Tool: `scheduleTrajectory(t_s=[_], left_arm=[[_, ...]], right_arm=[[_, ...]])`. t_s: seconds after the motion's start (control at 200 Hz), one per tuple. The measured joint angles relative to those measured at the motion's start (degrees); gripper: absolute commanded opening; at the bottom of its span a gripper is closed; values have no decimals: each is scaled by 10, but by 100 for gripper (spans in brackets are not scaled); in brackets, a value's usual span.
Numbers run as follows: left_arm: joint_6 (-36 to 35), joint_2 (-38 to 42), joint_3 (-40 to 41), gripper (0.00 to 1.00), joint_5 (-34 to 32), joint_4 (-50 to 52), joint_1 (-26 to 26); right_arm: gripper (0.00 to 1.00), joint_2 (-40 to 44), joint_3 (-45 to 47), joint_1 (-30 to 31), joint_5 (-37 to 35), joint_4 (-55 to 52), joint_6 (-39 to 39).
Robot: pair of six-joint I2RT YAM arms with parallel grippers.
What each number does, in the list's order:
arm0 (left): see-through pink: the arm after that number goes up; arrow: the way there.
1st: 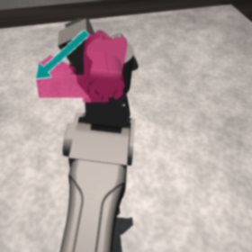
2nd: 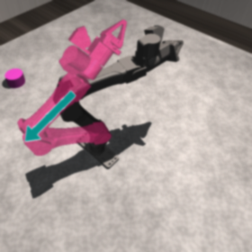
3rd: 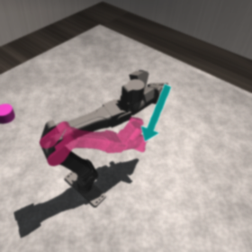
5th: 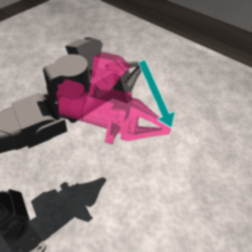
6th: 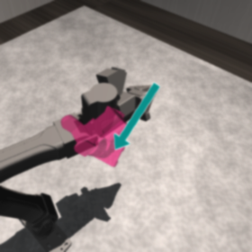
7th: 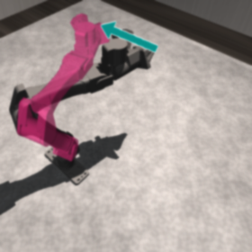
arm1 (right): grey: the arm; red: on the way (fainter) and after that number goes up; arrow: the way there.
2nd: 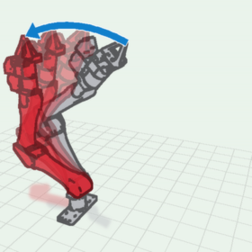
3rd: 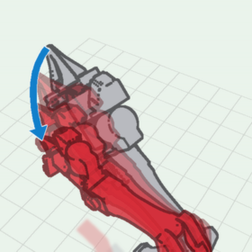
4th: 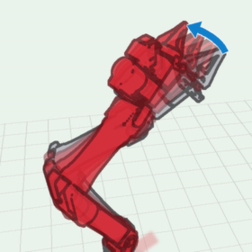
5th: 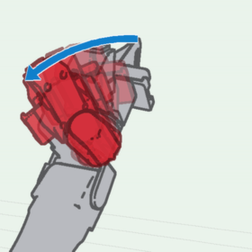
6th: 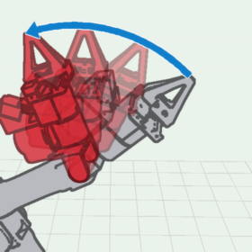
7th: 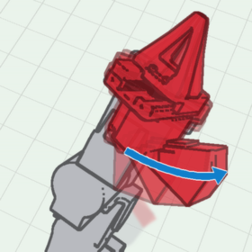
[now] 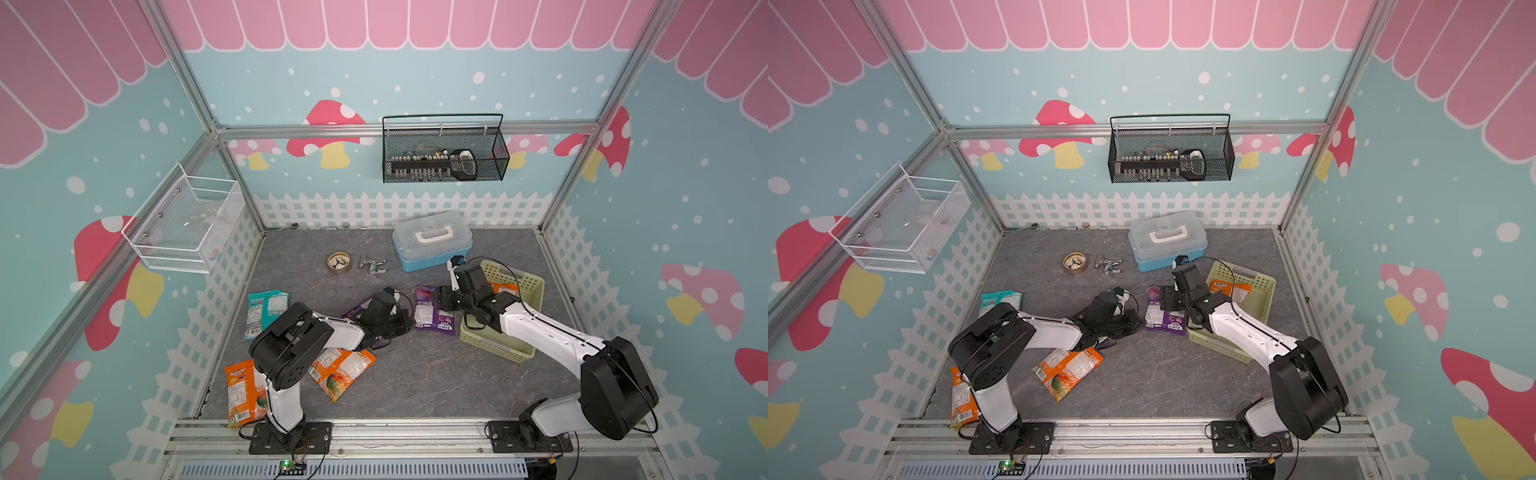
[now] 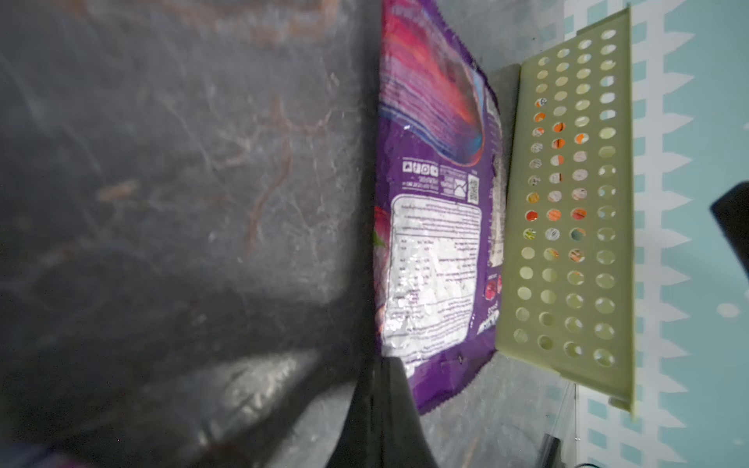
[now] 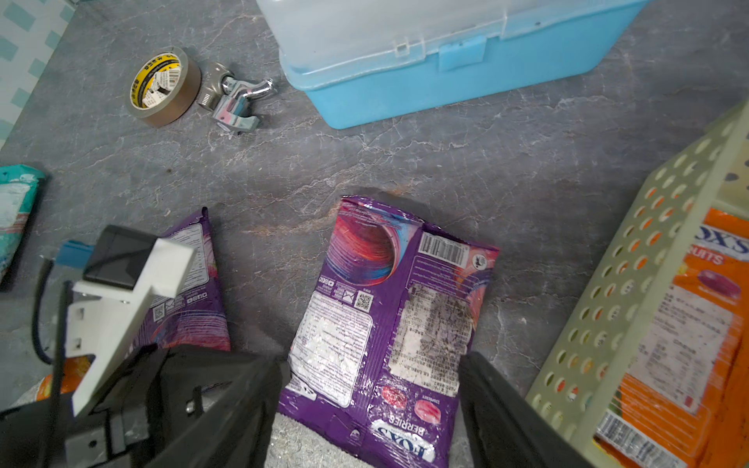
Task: Put the candies in the basket
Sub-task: Pick up the candy at the center of the board.
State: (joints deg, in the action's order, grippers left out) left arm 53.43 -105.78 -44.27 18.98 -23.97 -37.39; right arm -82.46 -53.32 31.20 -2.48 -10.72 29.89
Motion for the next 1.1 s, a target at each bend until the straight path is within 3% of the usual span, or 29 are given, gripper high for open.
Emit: scheduleTrajectory(t_s=[0.19, 0.57, 0.776, 0.976, 1.096], left_arm=[[6, 21, 11, 0, 10, -7, 19], [54, 66, 20, 0, 68, -25, 28], [67, 89, 20, 0, 81, -23, 29], [78, 99, 20, 0, 87, -19, 34], [82, 103, 20, 0, 87, -18, 36]], right_arm=[[76, 4, 14, 31, 7, 4, -78], [78, -16, 85, 133, -71, 106, -192], [78, -23, 140, 150, -146, 184, -215], [67, -23, 162, 150, -190, 242, -243], [54, -23, 162, 152, -189, 268, -263]])
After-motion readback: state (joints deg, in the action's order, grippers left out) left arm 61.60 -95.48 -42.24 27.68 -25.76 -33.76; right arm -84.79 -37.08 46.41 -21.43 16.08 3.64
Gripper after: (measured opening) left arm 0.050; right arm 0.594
